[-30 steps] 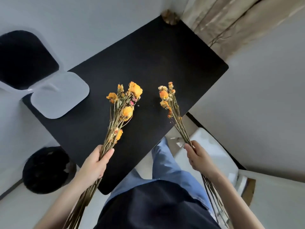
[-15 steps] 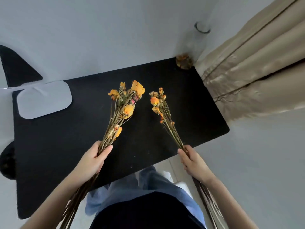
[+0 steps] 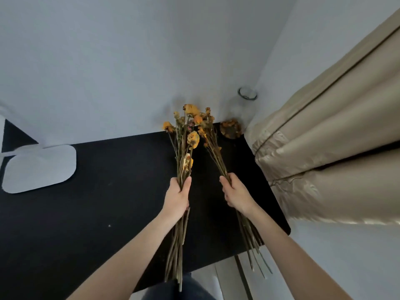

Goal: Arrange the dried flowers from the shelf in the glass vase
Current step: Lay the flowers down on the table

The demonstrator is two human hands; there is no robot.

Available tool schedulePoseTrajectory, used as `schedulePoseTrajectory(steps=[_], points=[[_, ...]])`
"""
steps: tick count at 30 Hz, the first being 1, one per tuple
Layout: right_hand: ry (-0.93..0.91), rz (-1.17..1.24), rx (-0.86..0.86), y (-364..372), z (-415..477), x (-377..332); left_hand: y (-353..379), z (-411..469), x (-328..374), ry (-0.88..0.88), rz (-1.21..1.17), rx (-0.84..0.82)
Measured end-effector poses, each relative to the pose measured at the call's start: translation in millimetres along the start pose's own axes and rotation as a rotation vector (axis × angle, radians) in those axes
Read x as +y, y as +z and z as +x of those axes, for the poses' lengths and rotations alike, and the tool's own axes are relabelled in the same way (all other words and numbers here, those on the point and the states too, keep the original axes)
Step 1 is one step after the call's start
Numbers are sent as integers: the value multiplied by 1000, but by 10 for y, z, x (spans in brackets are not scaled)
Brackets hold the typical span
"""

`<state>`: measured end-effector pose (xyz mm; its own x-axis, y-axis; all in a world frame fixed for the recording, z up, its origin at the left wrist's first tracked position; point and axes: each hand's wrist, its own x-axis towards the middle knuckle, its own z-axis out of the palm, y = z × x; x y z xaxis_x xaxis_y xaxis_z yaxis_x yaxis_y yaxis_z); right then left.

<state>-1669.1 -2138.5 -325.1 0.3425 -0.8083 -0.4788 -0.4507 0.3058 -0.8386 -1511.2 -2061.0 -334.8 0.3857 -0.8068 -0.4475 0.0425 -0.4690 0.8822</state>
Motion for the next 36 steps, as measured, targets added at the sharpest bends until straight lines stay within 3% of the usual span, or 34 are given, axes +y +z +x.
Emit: schedulePoseTrajectory(steps=[7, 16, 22, 26, 29, 36], points=[[-37, -174, 86, 7, 658, 176, 460, 544, -58, 26, 15, 79], [-163, -317, 121, 142, 902, 545, 722, 712, -407, 135, 40, 63], [-190, -414, 140, 169, 955, 545, 562, 875, -394, 167, 631, 4], [-178, -538, 123, 113, 960, 478, 393, 928, -425, 244, 828, 41], [-201, -613, 157, 119, 890, 465, 291, 898, -479, 237, 726, 44], [-260, -675, 258, 166, 795, 462, 332, 861, -554, 129, 160, -150]])
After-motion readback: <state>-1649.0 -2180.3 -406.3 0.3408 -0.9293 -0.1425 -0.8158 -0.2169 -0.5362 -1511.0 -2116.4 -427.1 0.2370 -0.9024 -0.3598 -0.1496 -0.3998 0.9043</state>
